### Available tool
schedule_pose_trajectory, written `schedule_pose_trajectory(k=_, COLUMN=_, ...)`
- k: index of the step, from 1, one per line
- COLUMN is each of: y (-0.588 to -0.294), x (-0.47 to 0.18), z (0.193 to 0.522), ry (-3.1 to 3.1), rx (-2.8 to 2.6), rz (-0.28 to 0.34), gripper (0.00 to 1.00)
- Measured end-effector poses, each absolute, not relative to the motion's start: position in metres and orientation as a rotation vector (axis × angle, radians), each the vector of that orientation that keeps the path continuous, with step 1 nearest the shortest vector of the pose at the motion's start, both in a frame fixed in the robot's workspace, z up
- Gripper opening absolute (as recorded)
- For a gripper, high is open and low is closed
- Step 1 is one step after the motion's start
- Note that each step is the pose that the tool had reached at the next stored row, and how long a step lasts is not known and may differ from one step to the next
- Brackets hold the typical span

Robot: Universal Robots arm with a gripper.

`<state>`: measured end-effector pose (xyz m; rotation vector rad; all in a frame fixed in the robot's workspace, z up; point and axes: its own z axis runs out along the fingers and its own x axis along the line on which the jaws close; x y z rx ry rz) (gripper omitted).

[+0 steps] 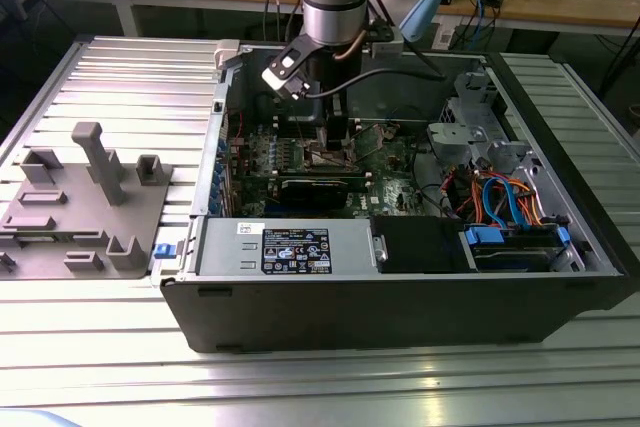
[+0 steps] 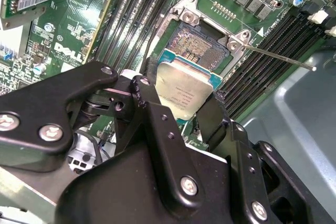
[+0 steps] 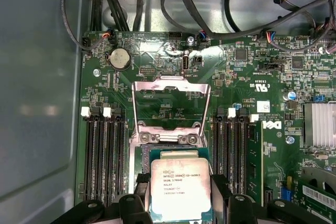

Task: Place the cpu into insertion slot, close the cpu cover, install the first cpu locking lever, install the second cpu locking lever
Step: 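Place the cpu into insertion slot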

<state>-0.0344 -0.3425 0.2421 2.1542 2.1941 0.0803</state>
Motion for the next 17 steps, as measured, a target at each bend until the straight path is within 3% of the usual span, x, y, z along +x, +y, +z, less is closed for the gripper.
schedule_pose_trajectory(k=17, y=-0.3424, x=-0.0364, z=0.2346, ry=2.190, rx=2.159, rz=0.080, gripper=0.55)
